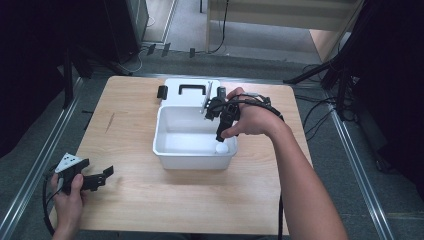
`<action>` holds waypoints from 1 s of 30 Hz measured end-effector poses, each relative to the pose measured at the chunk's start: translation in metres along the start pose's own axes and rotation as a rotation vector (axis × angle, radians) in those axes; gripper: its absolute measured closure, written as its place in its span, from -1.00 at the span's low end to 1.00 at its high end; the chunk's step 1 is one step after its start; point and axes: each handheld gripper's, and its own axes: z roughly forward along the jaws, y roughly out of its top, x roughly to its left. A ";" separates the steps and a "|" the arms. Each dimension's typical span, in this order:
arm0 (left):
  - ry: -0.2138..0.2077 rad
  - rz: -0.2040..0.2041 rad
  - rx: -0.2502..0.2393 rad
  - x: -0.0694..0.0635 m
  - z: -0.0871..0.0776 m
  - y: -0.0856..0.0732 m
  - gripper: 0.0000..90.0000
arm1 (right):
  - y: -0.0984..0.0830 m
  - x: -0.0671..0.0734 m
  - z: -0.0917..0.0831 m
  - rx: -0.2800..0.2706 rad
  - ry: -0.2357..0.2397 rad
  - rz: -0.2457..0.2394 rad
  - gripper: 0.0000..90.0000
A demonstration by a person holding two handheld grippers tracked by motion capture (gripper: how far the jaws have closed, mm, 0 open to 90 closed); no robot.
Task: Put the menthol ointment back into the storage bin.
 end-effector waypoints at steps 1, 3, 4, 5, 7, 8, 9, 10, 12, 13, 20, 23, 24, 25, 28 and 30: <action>0.000 0.001 0.000 0.000 0.000 0.000 -1.00 | -0.001 0.000 -0.002 -0.003 0.001 0.005 -0.55; 0.000 0.000 0.000 0.000 0.000 0.000 -1.00 | -0.004 0.000 -0.005 0.002 0.002 0.010 -0.67; -0.001 0.000 0.000 0.000 0.000 0.000 -1.00 | -0.006 0.000 -0.006 0.004 0.000 0.022 -0.69; -0.001 0.000 0.000 0.000 0.000 0.000 -1.00 | -0.007 0.000 -0.008 0.007 0.003 0.033 -0.70; 0.000 0.000 0.000 0.000 0.000 0.000 -1.00 | -0.012 -0.001 -0.010 0.013 0.004 0.038 -0.74; 0.000 0.001 0.000 0.000 0.000 0.000 -1.00 | -0.014 -0.002 -0.011 0.013 0.004 0.044 -0.78; 0.000 0.000 0.000 0.000 0.000 0.000 -1.00 | -0.016 -0.002 -0.012 0.012 0.002 0.056 -0.81; 0.000 0.000 0.000 0.000 0.000 0.000 -1.00 | -0.019 -0.003 -0.013 0.012 0.001 0.065 -0.82; -0.001 -0.001 0.000 0.000 0.000 0.000 -1.00 | -0.024 -0.005 -0.016 0.011 0.004 0.082 -0.87; -0.001 0.000 0.000 0.000 0.000 0.000 -1.00 | -0.027 -0.005 -0.017 0.007 0.012 0.094 -0.90; 0.000 -0.002 0.000 0.000 0.000 0.000 -1.00 | -0.051 -0.010 -0.021 0.001 0.024 0.162 -0.99; 0.000 -0.002 0.000 0.000 0.000 0.000 -1.00 | -0.063 -0.012 -0.021 -0.005 0.024 0.189 -1.00; 0.000 -0.001 0.000 0.000 0.000 0.000 -1.00 | -0.068 -0.013 -0.021 -0.006 0.023 0.201 -0.99; 0.000 -0.002 0.000 0.000 0.000 0.000 -1.00 | -0.071 -0.014 -0.021 -0.007 0.025 0.206 -1.00; 0.000 -0.002 0.000 0.000 0.000 0.000 -1.00 | -0.083 -0.016 -0.020 -0.009 0.018 0.239 -1.00; 0.001 -0.002 -0.002 0.000 0.000 0.000 -1.00 | -0.091 -0.017 -0.018 -0.015 0.015 0.260 -0.99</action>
